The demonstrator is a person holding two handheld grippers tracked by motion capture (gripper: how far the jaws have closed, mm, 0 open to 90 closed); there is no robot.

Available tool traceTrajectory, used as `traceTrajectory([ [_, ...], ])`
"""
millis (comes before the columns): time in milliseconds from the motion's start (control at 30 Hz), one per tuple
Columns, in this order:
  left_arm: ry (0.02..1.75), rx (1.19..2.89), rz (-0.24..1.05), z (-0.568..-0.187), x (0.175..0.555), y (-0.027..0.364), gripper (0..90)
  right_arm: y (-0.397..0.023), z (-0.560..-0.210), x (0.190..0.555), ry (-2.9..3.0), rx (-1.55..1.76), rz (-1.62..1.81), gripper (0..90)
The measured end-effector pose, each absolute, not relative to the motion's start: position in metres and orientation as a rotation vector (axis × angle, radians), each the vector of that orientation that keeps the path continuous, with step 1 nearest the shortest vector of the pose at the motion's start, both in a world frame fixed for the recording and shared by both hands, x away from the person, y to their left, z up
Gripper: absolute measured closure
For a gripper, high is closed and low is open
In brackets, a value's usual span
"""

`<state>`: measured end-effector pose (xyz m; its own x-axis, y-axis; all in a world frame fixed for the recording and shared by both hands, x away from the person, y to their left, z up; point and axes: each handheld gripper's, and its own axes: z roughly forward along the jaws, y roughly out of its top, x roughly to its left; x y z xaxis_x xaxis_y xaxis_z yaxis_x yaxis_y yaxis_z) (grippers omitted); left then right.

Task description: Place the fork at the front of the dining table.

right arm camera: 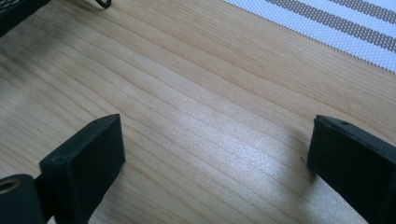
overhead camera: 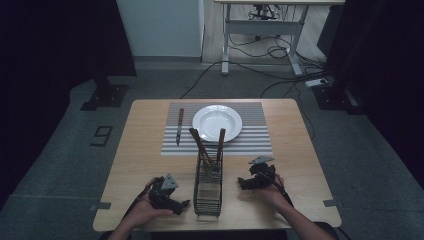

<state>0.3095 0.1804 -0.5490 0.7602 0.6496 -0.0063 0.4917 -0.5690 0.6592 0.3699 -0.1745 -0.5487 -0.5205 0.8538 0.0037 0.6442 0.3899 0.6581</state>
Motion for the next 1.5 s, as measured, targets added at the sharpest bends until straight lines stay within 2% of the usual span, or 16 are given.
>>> traceTrajectory([
  [233, 0.85, 2.294, 0.311, -0.549, 0.31, 0.18, 0.0, -0.172, -0.547, 0.369, 2.341, 1.305, 0.855, 3.8],
  [633, 0.844, 2.297, 0.31, -0.549, 0.31, 0.18, 0.0, -0.178, -0.529, 0.365, 2.267, 1.347, 1.005, 13.0],
  [1500, 0.832, 2.301, 0.305, -0.549, 0.309, 0.179, 0.0, -0.193, -0.492, 0.354, 2.171, 1.278, 1.272, 16.3],
])
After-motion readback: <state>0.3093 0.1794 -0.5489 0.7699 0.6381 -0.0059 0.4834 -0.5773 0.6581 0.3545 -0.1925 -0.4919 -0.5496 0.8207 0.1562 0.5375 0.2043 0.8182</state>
